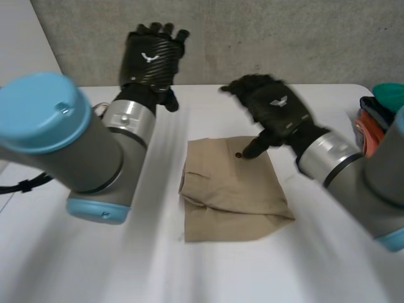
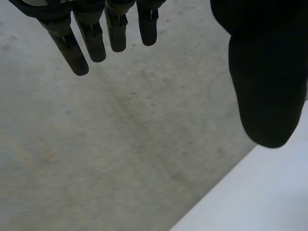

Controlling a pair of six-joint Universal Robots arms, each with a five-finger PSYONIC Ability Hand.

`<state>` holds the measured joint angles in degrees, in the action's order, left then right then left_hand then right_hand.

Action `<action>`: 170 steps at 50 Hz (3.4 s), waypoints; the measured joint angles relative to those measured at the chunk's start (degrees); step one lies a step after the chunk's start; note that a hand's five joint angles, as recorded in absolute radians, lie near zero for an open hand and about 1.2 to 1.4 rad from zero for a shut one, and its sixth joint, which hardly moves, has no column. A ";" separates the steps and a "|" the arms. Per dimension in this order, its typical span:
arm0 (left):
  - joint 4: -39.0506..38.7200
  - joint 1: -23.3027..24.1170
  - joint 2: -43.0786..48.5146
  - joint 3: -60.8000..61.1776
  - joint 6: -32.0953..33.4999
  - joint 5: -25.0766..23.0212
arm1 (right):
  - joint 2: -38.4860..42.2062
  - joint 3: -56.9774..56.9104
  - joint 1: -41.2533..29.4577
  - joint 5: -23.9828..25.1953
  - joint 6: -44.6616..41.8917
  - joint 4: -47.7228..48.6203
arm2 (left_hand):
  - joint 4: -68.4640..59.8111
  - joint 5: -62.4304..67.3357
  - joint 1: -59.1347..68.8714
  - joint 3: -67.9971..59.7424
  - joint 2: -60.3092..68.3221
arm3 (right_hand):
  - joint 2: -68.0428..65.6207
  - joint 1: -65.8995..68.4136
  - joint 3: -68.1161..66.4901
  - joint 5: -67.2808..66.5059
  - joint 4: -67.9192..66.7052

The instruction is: Fold the laundry.

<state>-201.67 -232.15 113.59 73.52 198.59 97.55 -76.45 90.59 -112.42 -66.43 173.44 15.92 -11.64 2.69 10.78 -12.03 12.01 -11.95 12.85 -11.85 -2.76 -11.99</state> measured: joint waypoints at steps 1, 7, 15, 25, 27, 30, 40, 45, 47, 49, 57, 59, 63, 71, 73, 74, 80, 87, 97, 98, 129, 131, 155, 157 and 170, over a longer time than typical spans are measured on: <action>1.03 0.48 0.83 -1.18 -0.68 -0.16 | -0.13 -0.42 0.95 -0.17 1.61 -0.71 | 0.00 0.00 0.00 0.00 0.00 | 0.00 0.00 0.00 0.00 0.00; 13.21 5.40 10.53 -12.40 -5.76 -2.71 | 4.22 -6.90 6.33 -3.28 3.40 -10.86 | 0.00 0.00 0.00 0.00 0.00 | 0.00 0.00 0.00 0.00 0.00; 22.72 7.98 21.35 -19.99 -9.07 -3.11 | 13.97 -15.37 6.83 -6.32 -2.75 -21.55 | 0.00 0.00 0.00 0.00 0.00 | 0.00 0.00 0.00 0.01 0.00; 31.35 7.26 27.43 -21.73 -5.28 4.96 | 26.60 -22.24 5.58 -4.12 -4.23 -28.19 | 0.00 0.00 0.00 0.00 0.00 | 0.00 0.00 0.00 0.01 0.00; 33.08 7.15 27.88 -21.70 -4.25 5.82 | 28.28 -23.01 5.10 -4.02 -4.75 -28.90 | 0.00 0.00 0.00 0.00 0.00 | 0.00 0.00 0.00 0.01 0.00; 35.79 7.07 28.19 -21.29 -2.58 6.41 | 30.89 -24.60 3.87 -4.95 -7.20 -30.08 | 0.00 0.00 -0.03 0.00 0.00 | 0.74 -0.80 0.00 0.01 0.00; 36.58 7.12 22.02 -20.80 -2.13 5.06 | 22.98 -24.11 2.81 -11.09 -11.50 -29.46 | 0.00 0.00 -0.46 0.00 0.00 | 0.90 -0.97 0.00 0.12 0.00; 34.57 6.68 15.54 -20.86 -2.29 3.91 | 16.43 -19.41 2.15 -12.69 -11.96 -25.70 | 0.00 0.00 -0.46 0.00 0.00 | 0.89 -0.97 0.00 0.12 0.00; 32.56 6.12 11.61 -20.75 -2.34 1.75 | 12.25 -14.28 1.04 -13.13 -12.85 -21.79 | 0.00 0.00 -0.46 0.00 0.00 | 0.89 -0.97 0.00 0.12 0.00; 30.96 5.44 8.75 -20.57 -2.39 -0.91 | 9.19 -9.39 -0.19 -13.32 -14.10 -18.10 | 0.00 0.00 -0.46 0.00 0.00 | 0.90 -0.97 0.00 0.12 0.00; 29.76 1.94 1.75 -19.41 -3.72 -19.65 | 2.97 13.59 -7.71 -13.94 -20.10 -0.24 | 0.00 0.00 -0.46 0.00 0.00 | 0.90 -0.97 0.01 0.12 0.00; 31.18 1.24 0.63 -18.72 -4.75 -26.18 | 3.32 18.49 -9.66 -14.80 -20.70 4.88 | 0.00 0.00 -0.46 0.00 0.00 | 0.89 -0.97 0.01 0.12 0.00; 33.81 0.13 -0.96 -17.13 -6.54 -36.10 | 5.80 24.30 -12.58 -17.50 -21.07 15.00 | 0.00 0.00 -0.46 0.00 0.00 | 0.89 -0.97 0.01 0.13 0.00; 35.26 -0.33 -2.47 -14.15 -7.72 -41.26 | 12.41 23.86 -14.39 -22.31 -21.51 30.29 | 0.00 0.00 -0.46 0.00 0.00 | 0.90 -0.97 0.01 0.13 0.00; 35.24 -0.22 -2.66 -13.54 -7.73 -41.13 | 13.75 22.48 -14.32 -22.71 -21.58 31.57 | 0.00 0.00 -0.46 0.00 0.00 | 0.89 -0.97 0.01 0.13 0.00; 35.21 -0.18 -2.73 -13.33 -7.73 -41.04 | 14.93 21.14 -14.22 -22.90 -21.65 32.19 | 0.00 0.00 -0.46 0.00 0.00 | 0.89 -0.97 0.01 0.13 0.00; 35.06 0.03 -3.21 -12.14 -7.72 -40.39 | 20.93 13.83 -13.77 -23.07 -22.16 32.35 | 0.00 0.00 -0.46 0.00 0.00 | 0.89 -0.97 0.01 0.13 0.00; 35.02 -0.07 -3.37 -11.54 -7.73 -40.22 | 26.04 5.27 -13.15 -22.07 -22.31 27.06 | 0.00 0.00 -0.46 0.00 0.00 | -32.14 28.57 -31.65 -22.41 -31.42; 34.99 -0.46 -4.24 -11.19 -7.78 -40.24 | 25.74 -0.72 -9.88 -18.64 -20.50 21.51 | 0.00 0.00 -0.46 0.00 0.00 | -52.37 42.73 -54.47 -43.81 -55.68; 34.99 -0.49 -4.47 -11.23 -7.78 -40.25 | 25.44 -1.09 -9.54 -18.49 -20.36 21.39 | 0.00 0.00 -0.46 0.00 0.00 | -52.37 42.73 -54.47 -43.81 -55.68; 27.66 -0.75 -11.11 -11.08 -16.05 -38.34 | 15.97 -33.73 43.38 13.07 4.27 15.60 | 0.00 0.00 -0.46 0.00 0.00 | -52.37 42.73 -54.70 -47.73 -56.50; 27.69 -0.75 -10.98 -10.77 -15.98 -38.33 | 22.80 -37.87 48.53 20.77 9.36 16.39 | 0.00 0.00 -0.46 0.00 0.00 | -52.37 42.73 -54.70 -47.71 -56.58; 27.81 -0.51 -9.45 -8.60 -15.80 -36.93 | 41.85 -39.13 52.90 27.58 5.87 23.57 | 0.00 0.00 -0.44 0.00 0.00 | -3.62 2.50 -4.72 -20.08 -4.94; 27.82 -0.44 -9.54 -8.73 -15.79 -36.57 | 39.39 -37.84 52.86 24.61 5.39 21.56 | 0.00 0.00 -0.44 0.00 0.00 | -0.17 0.12 -0.40 -8.26 -0.42; 27.90 -0.09 -10.25 -9.27 -15.97 -36.09 | 18.26 -25.25 56.88 19.86 -0.50 2.47 | 0.00 0.00 -0.44 0.00 0.00 | -0.05 0.12 -0.17 0.06 -0.02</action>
<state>-173.77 -232.24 103.35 64.25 182.62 61.47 -58.19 65.35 -55.54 -46.57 172.94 18.40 -11.64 2.69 10.34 -12.03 12.01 -12.00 12.97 -12.02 -2.69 -12.02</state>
